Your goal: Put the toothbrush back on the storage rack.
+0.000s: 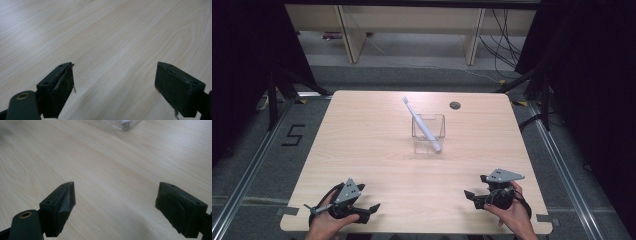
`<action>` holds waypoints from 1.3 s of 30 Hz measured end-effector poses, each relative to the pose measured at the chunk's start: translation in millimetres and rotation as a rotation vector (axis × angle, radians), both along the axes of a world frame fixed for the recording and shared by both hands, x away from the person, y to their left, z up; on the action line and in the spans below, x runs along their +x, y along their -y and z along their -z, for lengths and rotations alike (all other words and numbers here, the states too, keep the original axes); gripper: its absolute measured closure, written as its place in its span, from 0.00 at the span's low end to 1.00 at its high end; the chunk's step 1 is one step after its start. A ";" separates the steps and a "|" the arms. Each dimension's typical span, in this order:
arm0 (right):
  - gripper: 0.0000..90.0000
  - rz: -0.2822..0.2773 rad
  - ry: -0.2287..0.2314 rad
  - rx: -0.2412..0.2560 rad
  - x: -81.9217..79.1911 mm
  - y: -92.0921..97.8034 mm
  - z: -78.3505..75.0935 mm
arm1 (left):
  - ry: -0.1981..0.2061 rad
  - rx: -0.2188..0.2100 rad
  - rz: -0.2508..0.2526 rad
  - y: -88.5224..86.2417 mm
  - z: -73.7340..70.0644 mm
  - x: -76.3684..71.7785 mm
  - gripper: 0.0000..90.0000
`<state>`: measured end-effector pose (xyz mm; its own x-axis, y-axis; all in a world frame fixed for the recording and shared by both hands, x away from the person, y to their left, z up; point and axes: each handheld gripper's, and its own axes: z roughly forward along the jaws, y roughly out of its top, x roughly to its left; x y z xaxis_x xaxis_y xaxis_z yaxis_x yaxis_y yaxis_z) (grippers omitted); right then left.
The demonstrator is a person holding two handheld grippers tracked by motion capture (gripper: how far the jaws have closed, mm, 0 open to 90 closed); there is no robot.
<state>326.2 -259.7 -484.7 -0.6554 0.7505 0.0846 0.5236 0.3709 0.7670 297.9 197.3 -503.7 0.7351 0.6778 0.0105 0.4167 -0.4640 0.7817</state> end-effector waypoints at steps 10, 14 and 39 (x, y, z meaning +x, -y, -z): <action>0.18 -0.022 -0.020 0.002 -5.8 4.5 1.8 | -0.003 0.000 -0.006 0.1 0.5 -0.1 0.17; 0.18 -0.002 -0.006 0.000 -8.4 6.3 2.3 | 0.010 0.019 0.006 0.3 -0.2 0.0 0.17; 0.19 -0.011 -0.011 -0.044 -14.3 7.9 6.8 | 0.007 0.030 0.013 0.4 -1.1 -0.2 0.17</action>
<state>311.8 -267.6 -491.5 -0.6631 0.7462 0.0590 0.5278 0.4101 0.7438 297.7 196.9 -502.6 0.7440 0.6672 0.0361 0.4045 -0.4927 0.7705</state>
